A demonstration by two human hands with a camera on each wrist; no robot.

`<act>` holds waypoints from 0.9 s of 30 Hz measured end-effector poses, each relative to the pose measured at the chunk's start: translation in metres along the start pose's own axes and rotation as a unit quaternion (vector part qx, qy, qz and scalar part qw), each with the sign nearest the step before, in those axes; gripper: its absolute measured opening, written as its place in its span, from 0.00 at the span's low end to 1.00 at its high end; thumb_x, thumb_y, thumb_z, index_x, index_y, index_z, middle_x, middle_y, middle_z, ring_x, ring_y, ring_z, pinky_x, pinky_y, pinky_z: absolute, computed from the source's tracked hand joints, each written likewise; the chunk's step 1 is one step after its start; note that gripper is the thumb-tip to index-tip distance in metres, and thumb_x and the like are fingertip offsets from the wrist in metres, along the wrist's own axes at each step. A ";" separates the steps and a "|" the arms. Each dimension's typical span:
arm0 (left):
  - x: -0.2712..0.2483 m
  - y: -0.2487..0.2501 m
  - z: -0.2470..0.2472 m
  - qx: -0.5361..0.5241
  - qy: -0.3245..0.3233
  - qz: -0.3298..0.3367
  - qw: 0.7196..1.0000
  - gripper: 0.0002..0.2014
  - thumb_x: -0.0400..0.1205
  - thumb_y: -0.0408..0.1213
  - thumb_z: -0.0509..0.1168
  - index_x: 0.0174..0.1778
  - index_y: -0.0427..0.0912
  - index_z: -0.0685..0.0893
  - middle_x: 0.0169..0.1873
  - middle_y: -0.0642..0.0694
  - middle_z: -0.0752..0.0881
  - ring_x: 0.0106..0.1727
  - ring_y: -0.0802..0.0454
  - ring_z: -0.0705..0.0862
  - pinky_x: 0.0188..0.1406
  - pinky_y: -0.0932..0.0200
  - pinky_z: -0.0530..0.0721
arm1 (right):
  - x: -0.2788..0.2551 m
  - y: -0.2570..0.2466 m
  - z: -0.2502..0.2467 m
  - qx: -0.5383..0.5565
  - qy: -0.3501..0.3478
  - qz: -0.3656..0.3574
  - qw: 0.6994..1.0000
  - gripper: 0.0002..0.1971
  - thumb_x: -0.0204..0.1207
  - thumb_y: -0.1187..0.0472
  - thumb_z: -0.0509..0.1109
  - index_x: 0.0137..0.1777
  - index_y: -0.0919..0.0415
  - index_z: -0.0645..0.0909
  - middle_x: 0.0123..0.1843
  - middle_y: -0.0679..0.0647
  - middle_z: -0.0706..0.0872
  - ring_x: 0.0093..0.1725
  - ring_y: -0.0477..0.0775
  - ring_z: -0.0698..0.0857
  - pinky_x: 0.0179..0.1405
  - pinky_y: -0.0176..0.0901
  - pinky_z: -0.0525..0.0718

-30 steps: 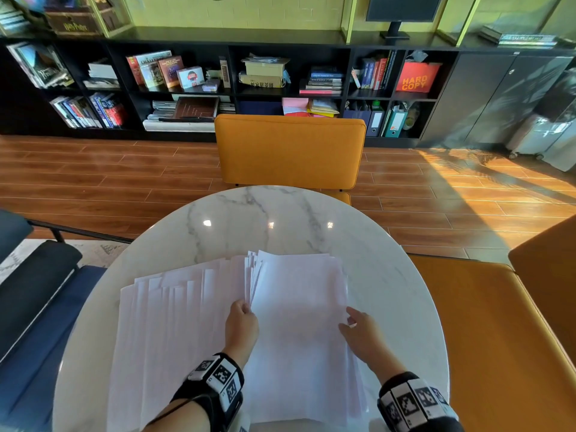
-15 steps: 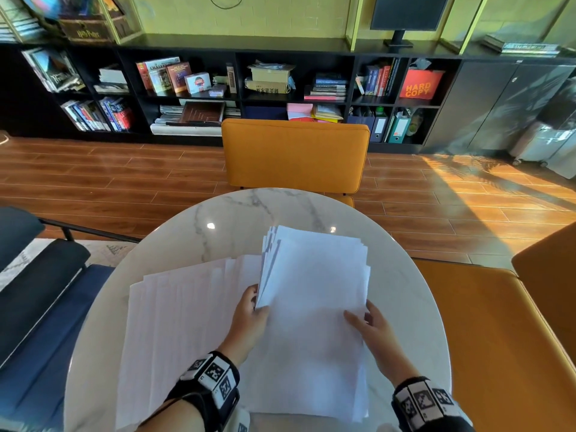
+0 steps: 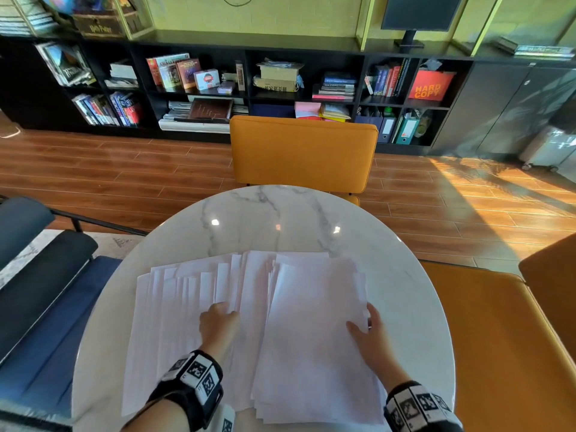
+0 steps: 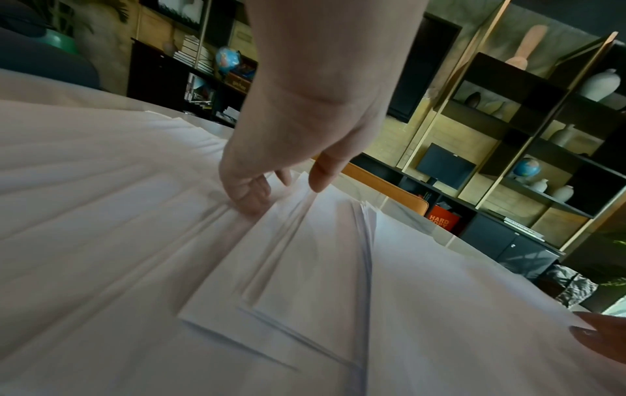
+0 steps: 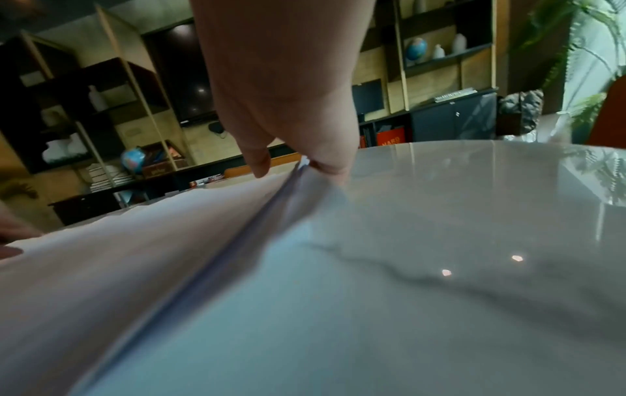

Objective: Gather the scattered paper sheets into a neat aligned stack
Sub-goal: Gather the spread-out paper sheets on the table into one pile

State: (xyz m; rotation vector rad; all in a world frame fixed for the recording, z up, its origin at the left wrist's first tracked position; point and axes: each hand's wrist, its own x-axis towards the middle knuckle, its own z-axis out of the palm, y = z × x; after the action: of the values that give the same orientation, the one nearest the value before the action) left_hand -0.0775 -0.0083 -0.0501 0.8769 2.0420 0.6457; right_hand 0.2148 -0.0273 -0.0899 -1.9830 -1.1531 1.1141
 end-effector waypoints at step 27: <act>-0.006 0.001 0.015 -0.035 -0.036 0.086 0.995 0.22 0.76 0.28 0.57 0.66 0.46 0.75 0.53 0.39 0.87 0.49 0.36 0.84 0.44 0.52 0.80 | -0.018 -0.031 0.021 -0.081 -0.089 -0.044 0.992 0.28 0.76 0.63 0.67 0.77 0.55 0.68 0.70 0.55 0.83 0.47 0.49 0.82 0.52 0.35 0.74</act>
State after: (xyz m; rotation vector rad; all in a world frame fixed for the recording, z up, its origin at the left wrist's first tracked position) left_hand -0.0620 -0.0100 -0.0551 1.0266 1.8819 0.7643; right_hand 0.1788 -0.0277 -0.0689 -1.9620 -1.4520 1.2041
